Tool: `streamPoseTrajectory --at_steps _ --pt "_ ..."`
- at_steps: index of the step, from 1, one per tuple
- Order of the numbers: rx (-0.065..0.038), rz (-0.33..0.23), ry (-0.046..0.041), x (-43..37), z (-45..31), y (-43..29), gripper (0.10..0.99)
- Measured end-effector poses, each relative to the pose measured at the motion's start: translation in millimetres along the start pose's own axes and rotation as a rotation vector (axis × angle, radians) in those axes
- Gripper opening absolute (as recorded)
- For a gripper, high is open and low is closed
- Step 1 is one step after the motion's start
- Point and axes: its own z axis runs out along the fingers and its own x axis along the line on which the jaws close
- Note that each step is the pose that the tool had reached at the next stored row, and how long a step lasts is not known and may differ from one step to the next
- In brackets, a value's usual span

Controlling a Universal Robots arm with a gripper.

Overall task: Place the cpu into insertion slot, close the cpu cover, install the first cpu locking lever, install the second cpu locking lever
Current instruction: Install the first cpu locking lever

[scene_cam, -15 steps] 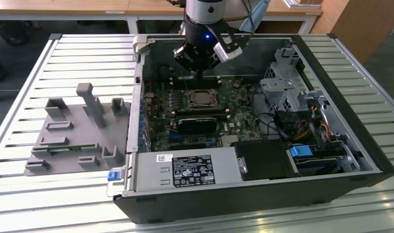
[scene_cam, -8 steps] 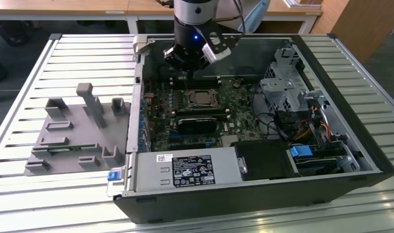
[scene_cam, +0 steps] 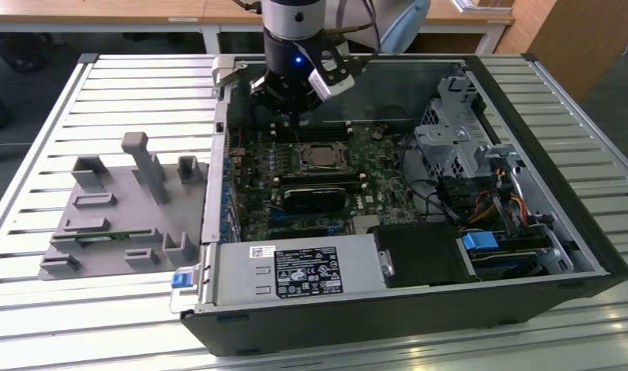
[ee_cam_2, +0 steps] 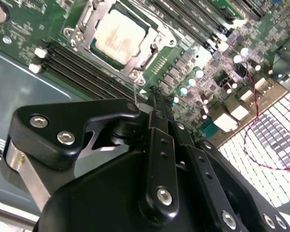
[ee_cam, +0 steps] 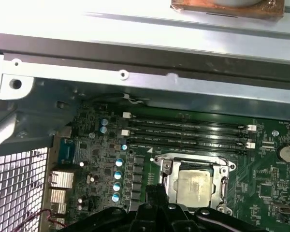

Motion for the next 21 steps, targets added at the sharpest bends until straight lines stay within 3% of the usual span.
streamPoseTrajectory --at_steps 11,16,21 --pt "0.001 0.022 -0.0034 10.5 5.5 10.3 0.110" --pt "0.001 0.023 -0.0036 12.3 8.7 19.3 0.110" --pt "0.001 0.029 -0.0039 12.0 10.3 23.2 0.110"
